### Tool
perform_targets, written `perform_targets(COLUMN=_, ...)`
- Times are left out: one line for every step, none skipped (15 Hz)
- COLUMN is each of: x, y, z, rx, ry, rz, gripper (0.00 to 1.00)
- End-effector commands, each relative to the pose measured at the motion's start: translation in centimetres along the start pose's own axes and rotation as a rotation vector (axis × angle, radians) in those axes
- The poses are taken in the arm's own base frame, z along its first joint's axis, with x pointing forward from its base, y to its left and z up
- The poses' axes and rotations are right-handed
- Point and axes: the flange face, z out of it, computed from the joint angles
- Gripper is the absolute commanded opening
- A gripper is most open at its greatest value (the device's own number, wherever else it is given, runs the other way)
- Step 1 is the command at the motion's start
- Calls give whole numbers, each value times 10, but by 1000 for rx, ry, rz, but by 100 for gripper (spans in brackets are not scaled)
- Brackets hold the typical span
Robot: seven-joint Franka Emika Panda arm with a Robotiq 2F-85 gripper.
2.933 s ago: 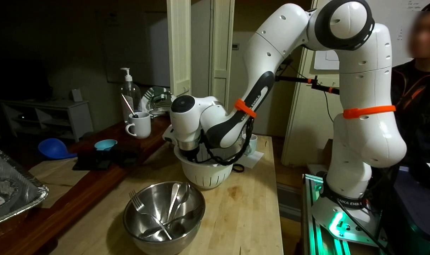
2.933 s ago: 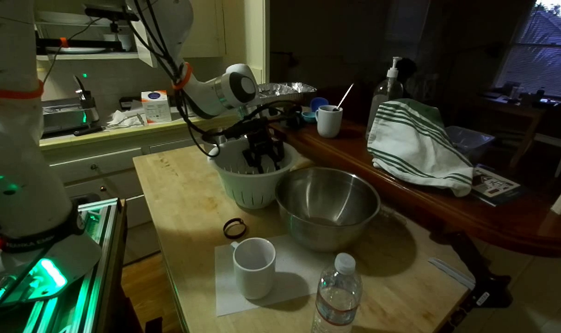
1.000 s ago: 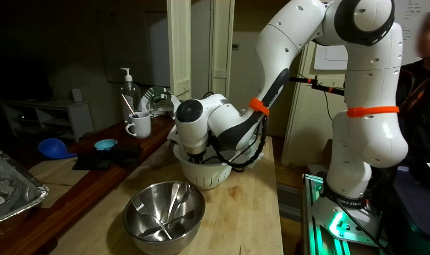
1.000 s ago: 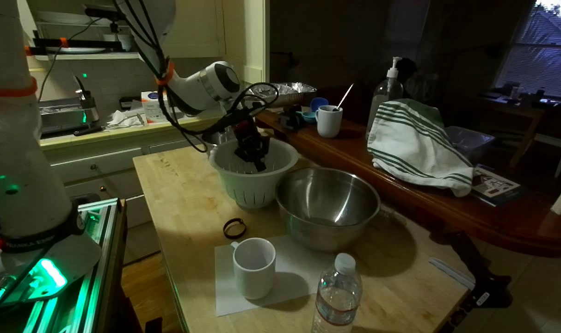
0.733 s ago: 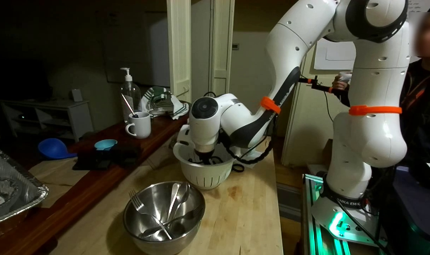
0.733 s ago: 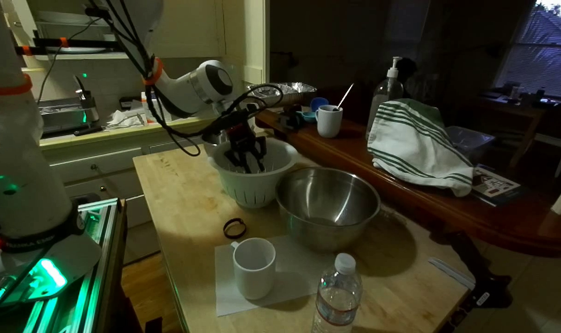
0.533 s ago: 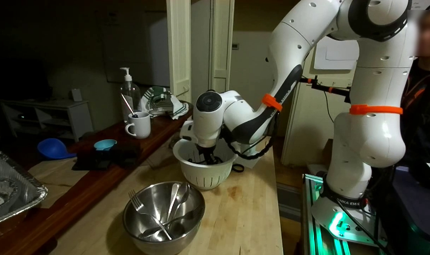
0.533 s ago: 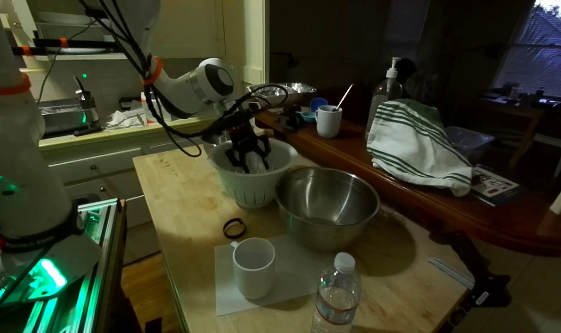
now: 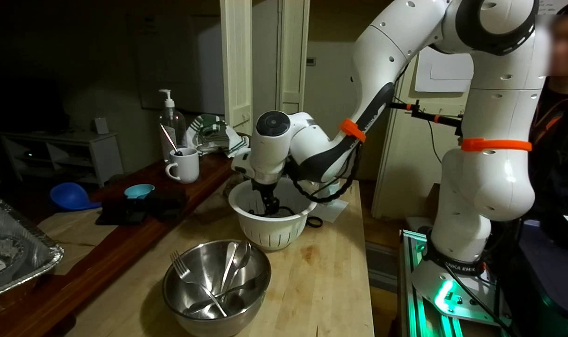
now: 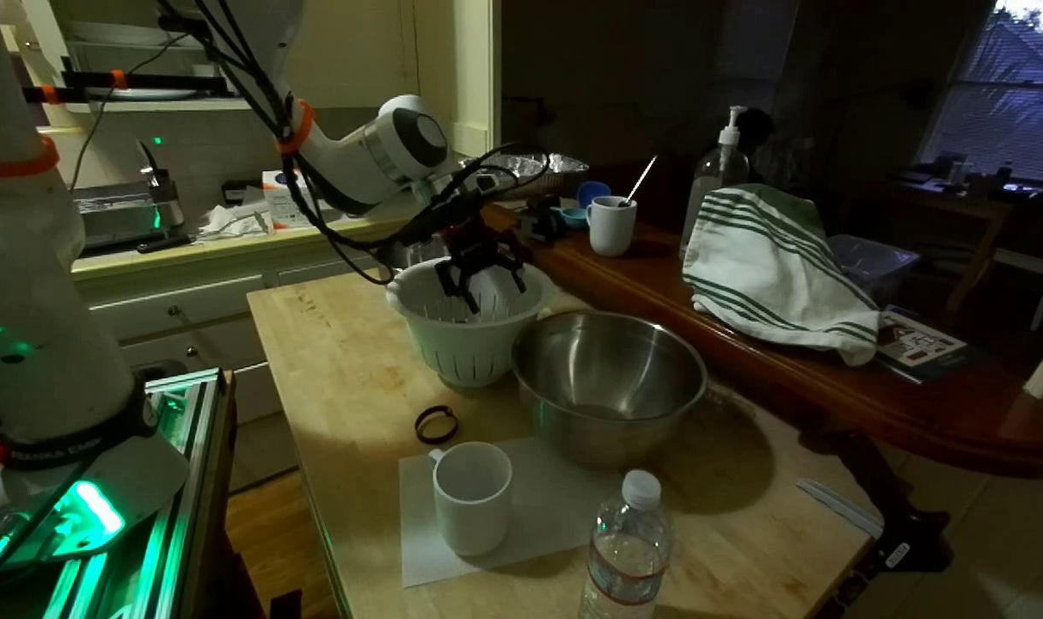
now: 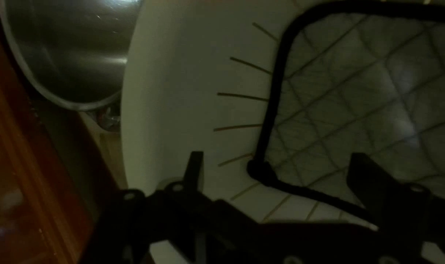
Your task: Move the black and white mat to the table
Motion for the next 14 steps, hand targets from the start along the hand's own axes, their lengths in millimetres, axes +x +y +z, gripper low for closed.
perform_targets(x=4, y=4, z=12, rx=-9, ry=2, rz=25, gripper=100)
perform_targets(x=5, y=1, z=15, rx=-5, ry=1, rz=25, gripper=100)
perform_targets(x=7, y=-2, z=17, rx=-2, ry=0, rz=29, gripper=100)
perform_targets(x=8, y=-5, z=20, rx=1, ry=1, rz=25, gripper=97)
perform_targets(x=9, y=-7, z=23, rx=3, ry=-4, rz=24, gripper=91)
perform_targets(x=9, y=-9, z=26, rx=6, ry=-7, rz=27, gripper=89)
perform_targets(x=9, y=-10, z=28, rx=3, ry=-11, rz=27, gripper=83)
perform_targets(x=10, y=-9, z=31, rx=0, ry=-18, rz=28, gripper=71)
perform_targets(x=11, y=-9, z=33, rx=-2, ry=-19, rz=30, gripper=72)
perform_targets(x=14, y=-9, z=35, rx=-7, ry=-19, rz=28, gripper=69)
perform_targets(x=18, y=-9, z=37, rx=-11, ry=-22, rz=20, gripper=55)
perform_targets(x=21, y=-9, z=38, rx=-14, ry=-23, rz=15, gripper=52)
perform_targets(x=26, y=-9, z=40, rx=-13, ry=-22, rz=6, gripper=51)
perform_targets(x=29, y=-9, z=42, rx=-16, ry=-20, rz=-3, gripper=50)
